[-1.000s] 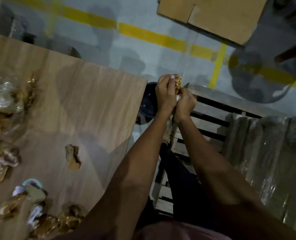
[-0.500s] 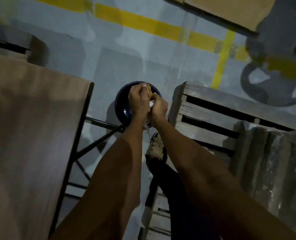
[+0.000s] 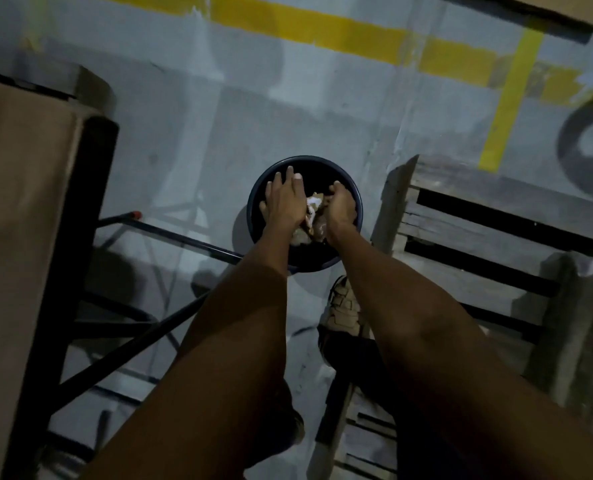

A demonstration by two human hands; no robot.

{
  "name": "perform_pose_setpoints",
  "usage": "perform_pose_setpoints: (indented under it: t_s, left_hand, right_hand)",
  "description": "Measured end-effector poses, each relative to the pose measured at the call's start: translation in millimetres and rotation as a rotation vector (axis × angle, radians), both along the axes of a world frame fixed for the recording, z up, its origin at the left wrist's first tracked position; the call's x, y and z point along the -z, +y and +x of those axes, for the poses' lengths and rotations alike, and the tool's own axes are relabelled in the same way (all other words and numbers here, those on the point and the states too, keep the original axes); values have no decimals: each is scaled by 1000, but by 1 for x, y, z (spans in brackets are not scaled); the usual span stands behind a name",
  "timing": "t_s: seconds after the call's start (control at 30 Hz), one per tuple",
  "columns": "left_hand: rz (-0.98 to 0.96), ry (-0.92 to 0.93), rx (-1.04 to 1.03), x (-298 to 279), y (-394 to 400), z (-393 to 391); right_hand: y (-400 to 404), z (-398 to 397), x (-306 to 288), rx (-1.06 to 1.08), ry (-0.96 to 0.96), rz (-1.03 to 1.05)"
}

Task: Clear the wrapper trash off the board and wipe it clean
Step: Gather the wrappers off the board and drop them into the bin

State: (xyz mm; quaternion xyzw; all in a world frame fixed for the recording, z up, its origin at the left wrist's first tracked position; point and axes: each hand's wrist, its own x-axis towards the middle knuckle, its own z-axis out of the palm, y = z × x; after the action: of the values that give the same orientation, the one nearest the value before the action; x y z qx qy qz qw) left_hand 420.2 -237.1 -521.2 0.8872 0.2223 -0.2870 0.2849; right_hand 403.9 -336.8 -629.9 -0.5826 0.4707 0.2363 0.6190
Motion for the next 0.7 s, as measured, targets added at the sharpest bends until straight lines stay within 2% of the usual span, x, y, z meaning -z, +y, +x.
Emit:
perform_pose_setpoints:
  t_s: [0.07,0.23,0.33,0.53,0.7]
  left_hand:
    - [-6,24,-31,-5,0,-5]
    - [-51,37,-209,-37,-15,-22]
    - [-109,52,-302,-71,-24,-30]
    - [-388,111,-455,-176,-34,-57]
    - [-601,118,-579,-286,-29,-85]
  right_hand:
    - [0,2,23,-54,7,3]
    - [7,3,-103,-100,30,-140]
    - [6,-9,-155,-87,40,-205]
    - [1,-36,-255,18,69,-250]
    - [9,-64,-346,187,10,-141]
